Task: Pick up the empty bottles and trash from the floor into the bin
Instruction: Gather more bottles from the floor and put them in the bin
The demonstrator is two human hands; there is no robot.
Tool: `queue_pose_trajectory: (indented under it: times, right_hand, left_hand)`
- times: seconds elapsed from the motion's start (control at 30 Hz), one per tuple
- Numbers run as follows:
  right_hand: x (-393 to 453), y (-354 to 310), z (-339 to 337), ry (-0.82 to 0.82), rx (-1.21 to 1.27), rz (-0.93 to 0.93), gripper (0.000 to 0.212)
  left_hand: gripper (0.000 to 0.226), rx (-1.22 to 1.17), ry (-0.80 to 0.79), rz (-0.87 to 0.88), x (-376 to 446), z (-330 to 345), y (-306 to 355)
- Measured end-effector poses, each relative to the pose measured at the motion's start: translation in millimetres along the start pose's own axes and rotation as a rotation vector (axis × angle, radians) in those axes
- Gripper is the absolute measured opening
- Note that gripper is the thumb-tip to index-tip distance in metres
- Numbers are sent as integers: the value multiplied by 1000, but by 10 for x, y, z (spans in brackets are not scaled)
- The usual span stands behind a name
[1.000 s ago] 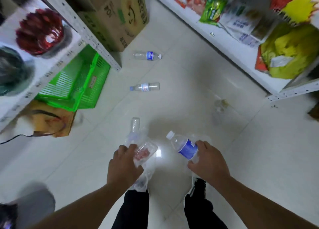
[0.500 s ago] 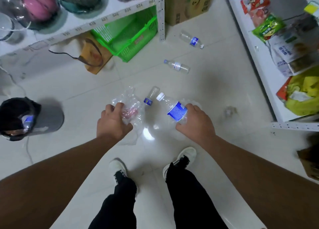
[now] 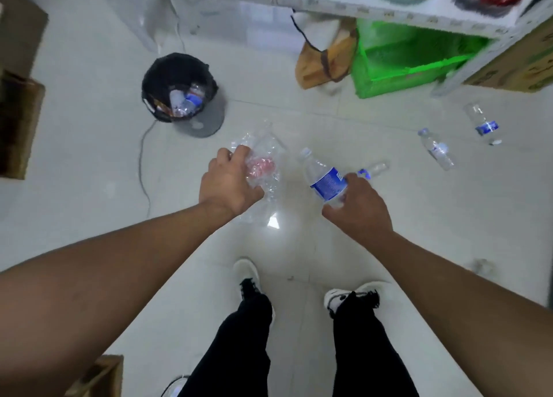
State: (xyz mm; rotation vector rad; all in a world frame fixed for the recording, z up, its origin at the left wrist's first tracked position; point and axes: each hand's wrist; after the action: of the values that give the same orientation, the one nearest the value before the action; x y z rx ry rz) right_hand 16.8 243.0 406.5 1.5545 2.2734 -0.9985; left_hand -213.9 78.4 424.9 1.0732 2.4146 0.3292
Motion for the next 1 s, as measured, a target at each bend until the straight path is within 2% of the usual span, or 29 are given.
queue_pose_trajectory:
  times: [0.17,0.33,0.67,1.0]
  right_hand:
    - [58,-1297,347,-58,-29,-112,42]
    - [268,-2116,560,-91,-5,-164,47]
    - [1234,-2847,589,-201,-49,-137,59]
    - [2276,-3456,618,-352,-36,-40,70]
  left_hand:
    - [77,-59,139,-138,-150,-743,-965]
    - [77,-63,185,-238,-154,-1134,-1575]
    - [80,-152,181,-449,519,-1316,-1879]
    - [84,-240,174,-554,1590,-1396,-2138]
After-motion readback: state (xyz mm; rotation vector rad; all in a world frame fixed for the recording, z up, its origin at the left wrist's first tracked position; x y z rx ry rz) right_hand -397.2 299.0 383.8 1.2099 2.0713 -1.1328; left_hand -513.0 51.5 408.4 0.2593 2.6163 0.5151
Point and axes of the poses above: each hand's wrist, its own x-axis towards the middle knuckle, its own z-axis out of the palm, y = z × x, and after that the axes turned 10 degrees about z, right-handed
